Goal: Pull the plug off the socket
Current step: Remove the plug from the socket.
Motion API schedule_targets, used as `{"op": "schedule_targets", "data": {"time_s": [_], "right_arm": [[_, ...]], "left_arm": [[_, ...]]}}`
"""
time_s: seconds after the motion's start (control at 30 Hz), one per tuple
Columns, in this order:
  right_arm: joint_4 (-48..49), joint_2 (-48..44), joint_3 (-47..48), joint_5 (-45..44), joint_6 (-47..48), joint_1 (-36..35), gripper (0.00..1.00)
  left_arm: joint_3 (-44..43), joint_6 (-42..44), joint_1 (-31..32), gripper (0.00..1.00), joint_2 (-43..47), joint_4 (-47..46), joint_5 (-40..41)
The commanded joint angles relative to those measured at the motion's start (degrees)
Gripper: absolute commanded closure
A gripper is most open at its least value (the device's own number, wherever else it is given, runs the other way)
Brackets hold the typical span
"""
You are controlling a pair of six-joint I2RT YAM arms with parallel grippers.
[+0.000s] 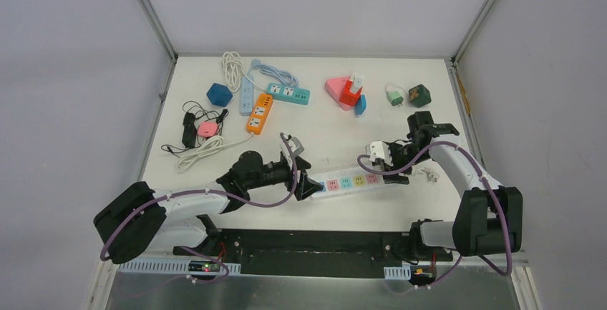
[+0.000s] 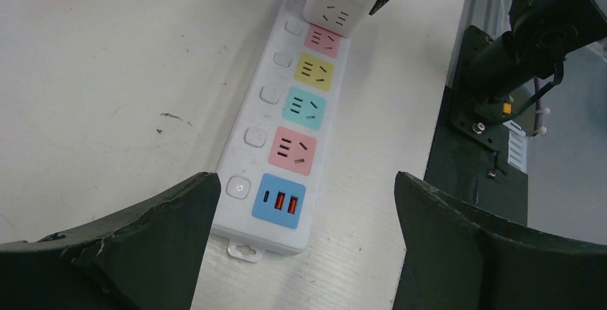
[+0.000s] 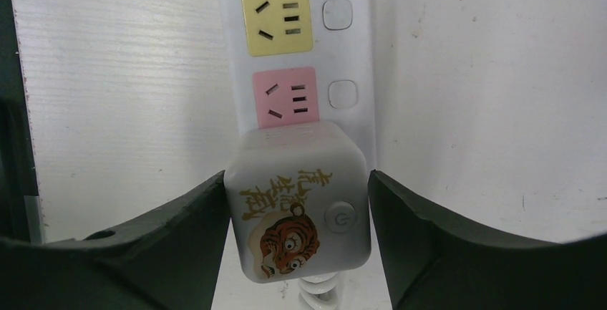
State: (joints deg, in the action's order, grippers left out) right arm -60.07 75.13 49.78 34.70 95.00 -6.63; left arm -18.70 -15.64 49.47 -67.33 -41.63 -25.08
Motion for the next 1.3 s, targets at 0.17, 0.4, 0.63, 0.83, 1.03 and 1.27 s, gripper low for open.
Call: {"op": "schedule_targets", "data": {"time_s": [0.17, 0.4, 0.63, 0.83, 1.03, 1.27], "right_arm": [[-1.4, -1.0, -0.1, -0.4, 2.8, -0.4, 0.27], [-2.3, -1.9, -0.3, 0.4, 3.2, -0.8, 0.43], [-2.0, -3.9, -1.1, 2.4, 2.7, -3.4, 0.85], [-0.2, -4.5, -0.8, 4.1, -1.6, -9.5, 1.00], [1.6, -3.3, -0.1, 4.2, -5.8, -11.6, 1.00], [4.3, -3.6, -0.8, 3.1, -8.2, -12.0, 1.00]], "left_arm": [[-1.5, 6.7, 0.6, 0.04, -2.9, -2.8, -3.4], [-3.7, 12.8, 1.5, 0.04, -6.1, -1.9, -3.2], [-7.8, 23.2, 4.0, 0.04, -9.1, 4.7, -1.0], [-10.3, 29.1, 5.3, 0.05, -15.6, 3.1, -3.9], [-11.5, 31.0, 8.2, 0.05, -19.5, 1.1, -1.7], [-12.1, 31.6, 10.1, 0.04, -22.2, 0.3, -0.2]]}}
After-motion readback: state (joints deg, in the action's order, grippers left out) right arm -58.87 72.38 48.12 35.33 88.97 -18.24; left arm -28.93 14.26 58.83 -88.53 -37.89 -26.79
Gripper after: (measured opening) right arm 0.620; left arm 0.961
